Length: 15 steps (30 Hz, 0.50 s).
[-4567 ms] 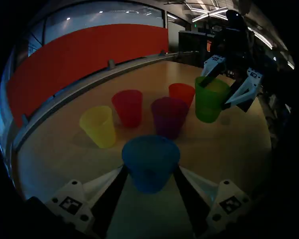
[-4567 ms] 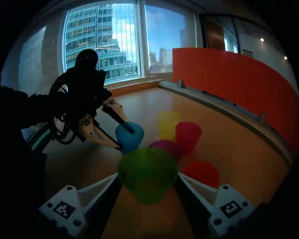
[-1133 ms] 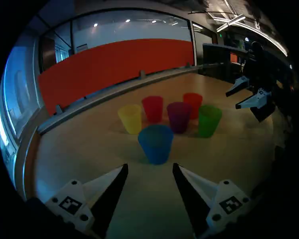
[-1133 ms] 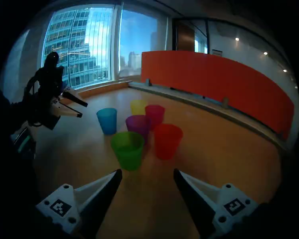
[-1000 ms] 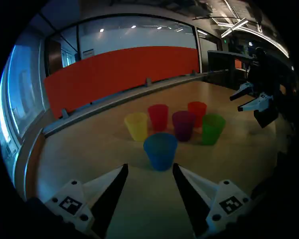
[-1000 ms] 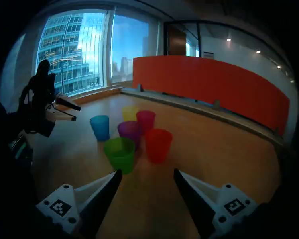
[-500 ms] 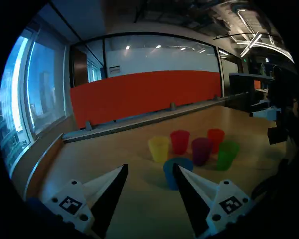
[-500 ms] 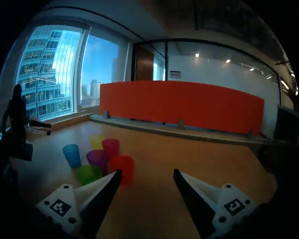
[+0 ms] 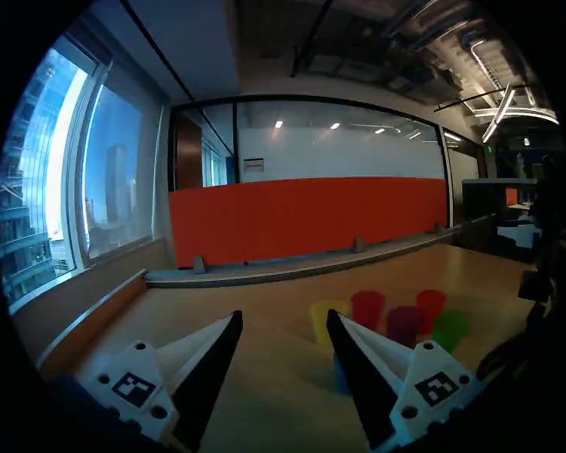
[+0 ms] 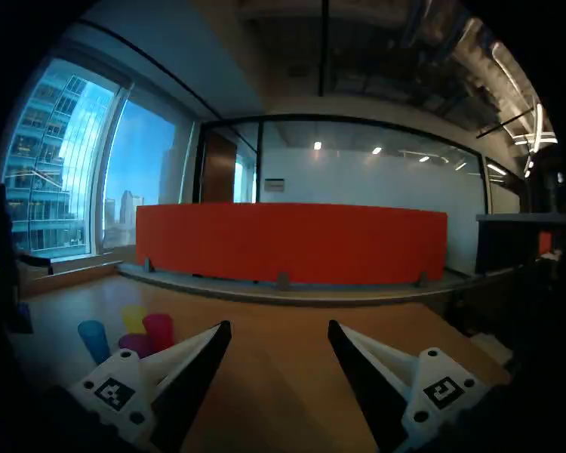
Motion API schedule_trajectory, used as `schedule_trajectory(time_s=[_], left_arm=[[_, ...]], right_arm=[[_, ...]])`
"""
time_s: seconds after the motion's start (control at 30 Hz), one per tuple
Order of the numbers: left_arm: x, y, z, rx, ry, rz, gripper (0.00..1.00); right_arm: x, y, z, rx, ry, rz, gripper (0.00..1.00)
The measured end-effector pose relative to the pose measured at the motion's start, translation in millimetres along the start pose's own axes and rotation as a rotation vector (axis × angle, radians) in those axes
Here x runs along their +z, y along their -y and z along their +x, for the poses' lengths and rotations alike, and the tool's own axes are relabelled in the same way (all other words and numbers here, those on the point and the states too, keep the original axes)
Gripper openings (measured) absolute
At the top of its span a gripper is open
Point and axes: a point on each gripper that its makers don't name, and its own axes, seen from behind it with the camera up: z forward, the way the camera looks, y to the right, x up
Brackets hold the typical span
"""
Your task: Pour water
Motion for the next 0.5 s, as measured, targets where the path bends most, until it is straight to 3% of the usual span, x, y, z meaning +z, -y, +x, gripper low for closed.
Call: schedule_trajectory(time_s=[0.27,0.5], left_arm=[[-2.6,14.5,17.2,-0.049,-0.064,0.061,0.82],[-2.5,17.0,26.5,-0.069,-0.094,0.091,0.82]], right_arm=[[-5.2,-24.6,17.4,0.059,-0.081,-0.120,1.00],[-9.7,-35.5,17.4,0.029,-0.086,-0.189,1.00]])
